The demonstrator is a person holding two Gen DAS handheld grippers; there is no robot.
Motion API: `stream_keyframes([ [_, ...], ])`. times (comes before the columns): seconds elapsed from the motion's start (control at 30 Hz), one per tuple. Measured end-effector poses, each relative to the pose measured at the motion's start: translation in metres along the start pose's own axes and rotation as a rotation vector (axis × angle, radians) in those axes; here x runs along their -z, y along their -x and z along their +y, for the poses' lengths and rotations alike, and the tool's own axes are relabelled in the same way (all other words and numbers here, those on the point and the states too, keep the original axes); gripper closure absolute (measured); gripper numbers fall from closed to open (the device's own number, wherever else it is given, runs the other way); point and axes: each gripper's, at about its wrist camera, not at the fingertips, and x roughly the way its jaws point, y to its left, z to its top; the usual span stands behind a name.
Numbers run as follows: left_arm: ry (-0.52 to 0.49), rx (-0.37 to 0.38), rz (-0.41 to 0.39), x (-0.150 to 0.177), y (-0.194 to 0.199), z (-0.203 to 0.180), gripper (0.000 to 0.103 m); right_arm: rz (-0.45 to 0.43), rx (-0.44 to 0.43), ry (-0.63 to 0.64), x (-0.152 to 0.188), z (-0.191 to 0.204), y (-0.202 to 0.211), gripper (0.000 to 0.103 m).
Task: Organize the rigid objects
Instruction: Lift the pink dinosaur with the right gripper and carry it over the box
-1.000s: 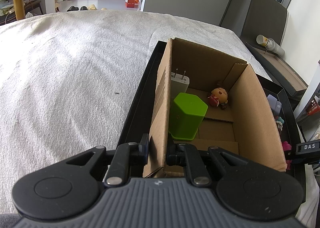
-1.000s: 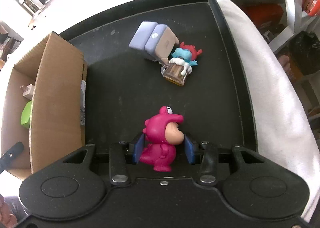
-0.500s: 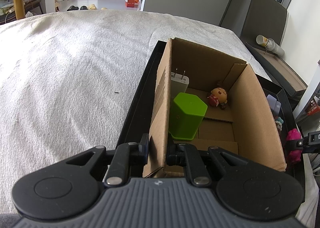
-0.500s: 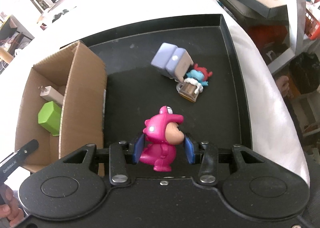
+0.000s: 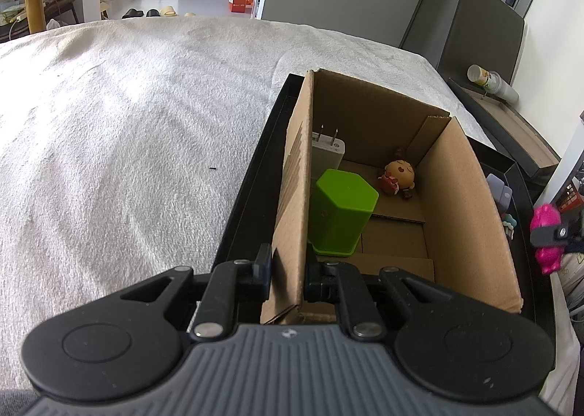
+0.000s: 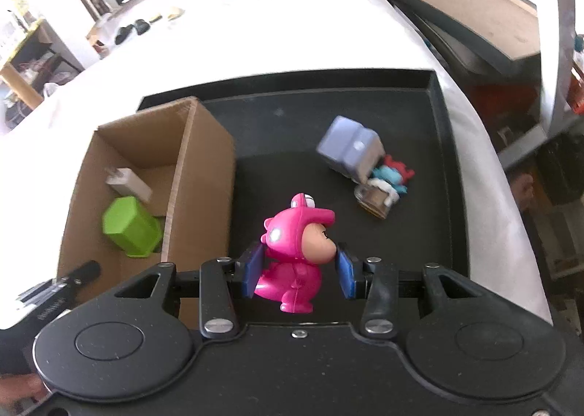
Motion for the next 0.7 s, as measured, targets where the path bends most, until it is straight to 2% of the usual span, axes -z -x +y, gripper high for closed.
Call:
stream_keyframes([
  [0.4, 0.001, 0.003, 0.002, 0.000, 0.000, -0.002, 0.090, -0.054, -0.078, 0.080, -0.027, 0.048, 0.030, 0.061],
  [0.7, 0.002, 0.004, 0.002, -0.001, 0.000, -0.002, 0.090, -0.052, -0.109, 0.141, -0.039, 0.081, 0.026, 0.061],
])
